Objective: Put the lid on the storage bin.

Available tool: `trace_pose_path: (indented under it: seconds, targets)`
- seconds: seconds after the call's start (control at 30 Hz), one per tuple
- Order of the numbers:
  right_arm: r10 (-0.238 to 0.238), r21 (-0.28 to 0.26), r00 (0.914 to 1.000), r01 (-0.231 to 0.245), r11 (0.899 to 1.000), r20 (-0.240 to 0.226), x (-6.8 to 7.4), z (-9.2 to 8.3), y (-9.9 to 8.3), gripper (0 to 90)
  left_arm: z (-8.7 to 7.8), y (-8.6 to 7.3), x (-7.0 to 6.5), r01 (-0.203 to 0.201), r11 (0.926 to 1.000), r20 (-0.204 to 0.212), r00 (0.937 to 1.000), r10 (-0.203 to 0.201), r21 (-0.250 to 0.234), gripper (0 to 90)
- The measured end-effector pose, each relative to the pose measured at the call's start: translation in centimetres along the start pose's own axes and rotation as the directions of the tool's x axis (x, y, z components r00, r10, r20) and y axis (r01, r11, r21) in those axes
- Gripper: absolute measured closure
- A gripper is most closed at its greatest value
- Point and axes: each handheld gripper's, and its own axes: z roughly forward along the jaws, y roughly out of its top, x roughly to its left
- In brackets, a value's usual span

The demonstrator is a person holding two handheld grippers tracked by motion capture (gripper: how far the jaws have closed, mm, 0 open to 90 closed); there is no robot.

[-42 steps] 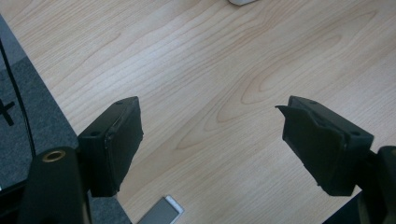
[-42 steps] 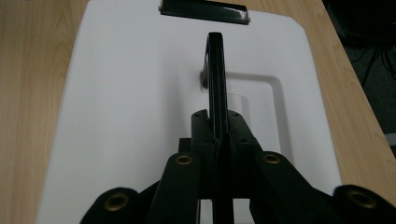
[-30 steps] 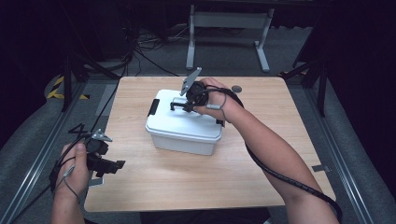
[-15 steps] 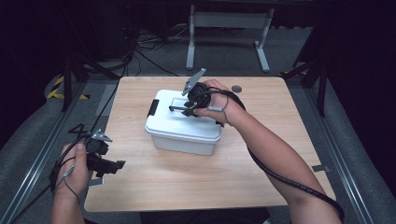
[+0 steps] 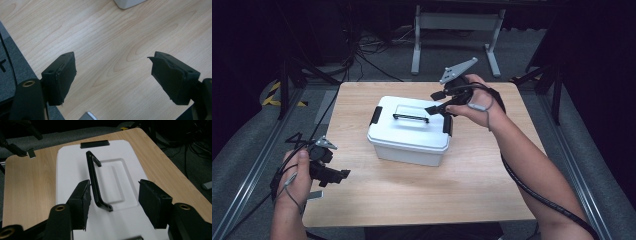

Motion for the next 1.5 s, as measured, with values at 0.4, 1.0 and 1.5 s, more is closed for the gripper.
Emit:
trace_pose_path:
  seconds: [0.4, 1.0, 1.5]
  targets:
    - [0.092, -0.024, 0.9908, -0.09, 0.996, 0.1, -0.6, -6.2, -3.9, 40.1, 0.7, 2.0, 0.2, -0.023, 0.9997, -0.001, 0.9997, 0.023, -0.014, 20.3]
    - [0.197, -0.038, 0.9568, -0.193, 0.98, 0.214, -1.7, -10.7, -10.3, 35.7, 1.2, 2.3, 0.4, 0.017, 0.9994, -0.011, 0.9998, -0.017, -0.031, 20.1]
    - [0.262, 0.02, 0.9187, -0.281, 0.96, 0.295, -3.0, -10.9, -16.9, 35.3, 1.5, 1.5, 1.0, 0.038, 0.9988, -0.048, 0.9981, -0.039, -0.031, 21.7]
